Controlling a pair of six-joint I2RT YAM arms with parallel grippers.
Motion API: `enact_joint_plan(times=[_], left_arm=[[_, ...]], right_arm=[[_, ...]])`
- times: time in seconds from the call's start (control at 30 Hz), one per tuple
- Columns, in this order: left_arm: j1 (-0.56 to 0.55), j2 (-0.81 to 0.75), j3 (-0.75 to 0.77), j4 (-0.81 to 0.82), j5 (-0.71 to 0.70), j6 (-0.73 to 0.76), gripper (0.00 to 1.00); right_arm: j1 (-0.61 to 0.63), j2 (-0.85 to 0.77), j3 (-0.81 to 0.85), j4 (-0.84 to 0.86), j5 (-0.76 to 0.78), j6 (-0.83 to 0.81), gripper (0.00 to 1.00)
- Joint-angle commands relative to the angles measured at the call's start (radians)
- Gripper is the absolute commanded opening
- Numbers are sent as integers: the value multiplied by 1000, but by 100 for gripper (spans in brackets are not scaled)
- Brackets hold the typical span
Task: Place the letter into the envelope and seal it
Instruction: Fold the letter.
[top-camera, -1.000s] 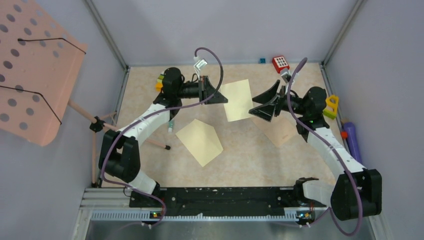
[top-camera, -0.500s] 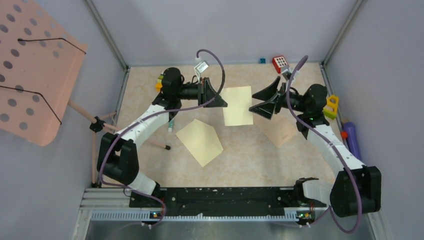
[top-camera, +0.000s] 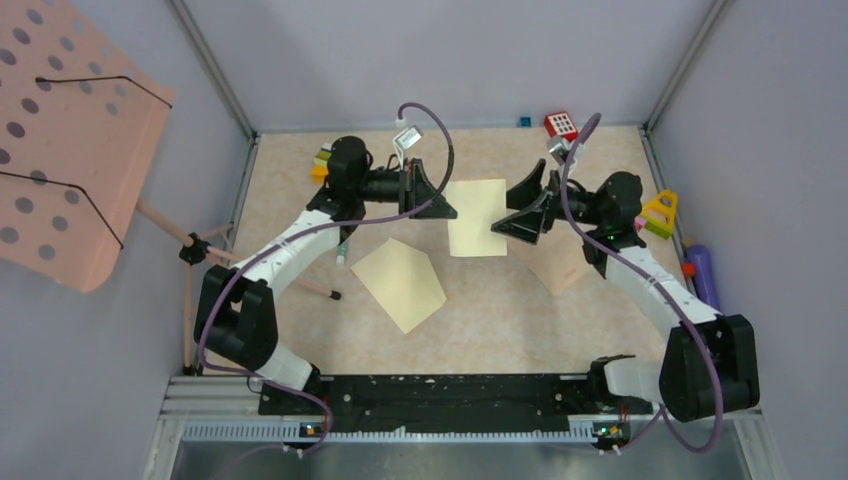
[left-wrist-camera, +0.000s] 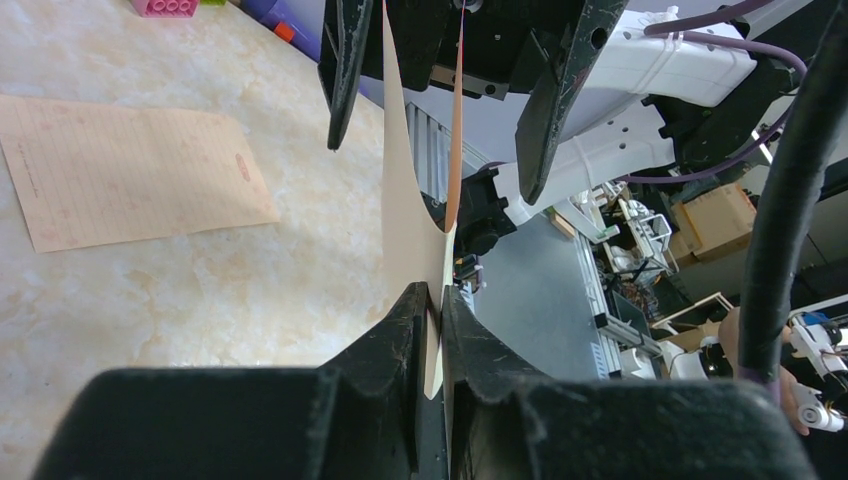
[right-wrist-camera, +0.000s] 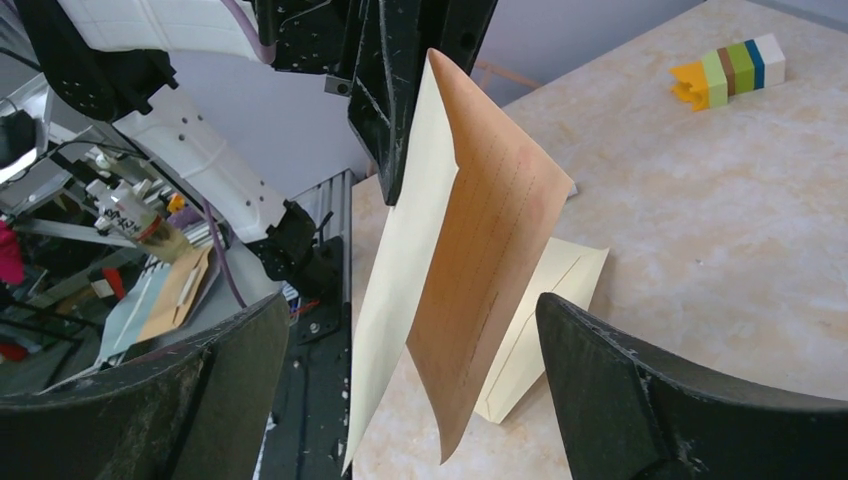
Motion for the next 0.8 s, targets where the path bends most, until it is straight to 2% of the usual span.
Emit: enact_joint_plan(times=[0.0,0.07,0.13,0.23,0.3,0.4,0.47,0.6,0.77], left_arm=[[-7,-23,11,18,7,31,15],[-7,-25,14,-6,-10,50,15],[-7,-26,19,-44,-33,81,16],[-7,-25,20,-62,-52,96,21],[-7,-26,21,-72,-61,103,28],[-7,-32,23,-79,-66,107,41],[-7,-36,24,-80,-65,107,53],[-4,-44,25,-84,-51,110,71],[-4,-54,20,-76,9,109,73]], right_arm=[[23,14,5,54,-28,12,87],[24,10,4,60,-33,20,79],[23,10,4,60,-31,28,65],[23,12,2,60,-27,42,37],[24,10,-1,57,-22,42,18],[23,6,-5,49,-18,40,0],[24,2,-5,27,-9,25,0],[23,-2,5,-20,-3,0,0],[2,-3,18,25,-17,80,0]])
